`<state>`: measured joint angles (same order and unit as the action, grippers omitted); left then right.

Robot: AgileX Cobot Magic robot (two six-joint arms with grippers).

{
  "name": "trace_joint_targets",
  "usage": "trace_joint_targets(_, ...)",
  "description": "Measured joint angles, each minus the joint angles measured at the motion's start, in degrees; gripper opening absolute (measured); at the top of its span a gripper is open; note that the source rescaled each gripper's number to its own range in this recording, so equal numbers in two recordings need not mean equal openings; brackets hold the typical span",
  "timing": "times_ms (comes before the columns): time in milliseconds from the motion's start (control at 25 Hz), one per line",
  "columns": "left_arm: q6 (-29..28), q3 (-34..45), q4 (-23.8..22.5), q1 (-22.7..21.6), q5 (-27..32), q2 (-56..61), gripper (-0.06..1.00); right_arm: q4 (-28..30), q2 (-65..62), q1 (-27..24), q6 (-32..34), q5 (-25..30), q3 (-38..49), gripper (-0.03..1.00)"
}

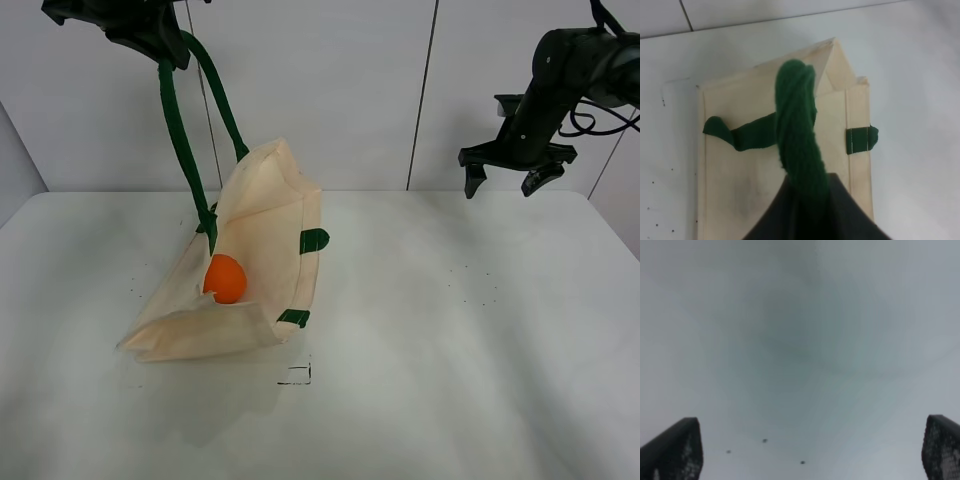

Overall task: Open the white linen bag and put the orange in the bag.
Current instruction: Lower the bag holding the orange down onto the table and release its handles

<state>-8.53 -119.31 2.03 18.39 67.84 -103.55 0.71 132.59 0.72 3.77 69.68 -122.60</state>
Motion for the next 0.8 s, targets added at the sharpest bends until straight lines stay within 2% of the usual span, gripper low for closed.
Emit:
trace_joint_targets(200, 0.0, 0.0, 0.0, 0.0, 0.0, 0.0, 0.0, -1.38, -1.4, -0.53, -2.1, -0.08, 1.36, 1.0)
trace_joint_targets(360, 0.0, 0.0, 0.0, 0.0, 0.0, 0.0, 0.0, -1.51, -6.71, -0.38, -2.66, -0.04, 7.76, 1.0)
trace_joint_targets(520, 0.0, 0.0, 0.0, 0.0, 0.0, 0.0, 0.0, -1.41, -15.88, -0.38, -3.39, -0.11, 19.85, 1.0)
trace_joint_targets(800, 0.2, 0.0, 0.0, 0.0, 0.0, 0.0, 0.0, -1.41, -40.04, -0.38, -5.48, -0.05, 45.88, 1.0)
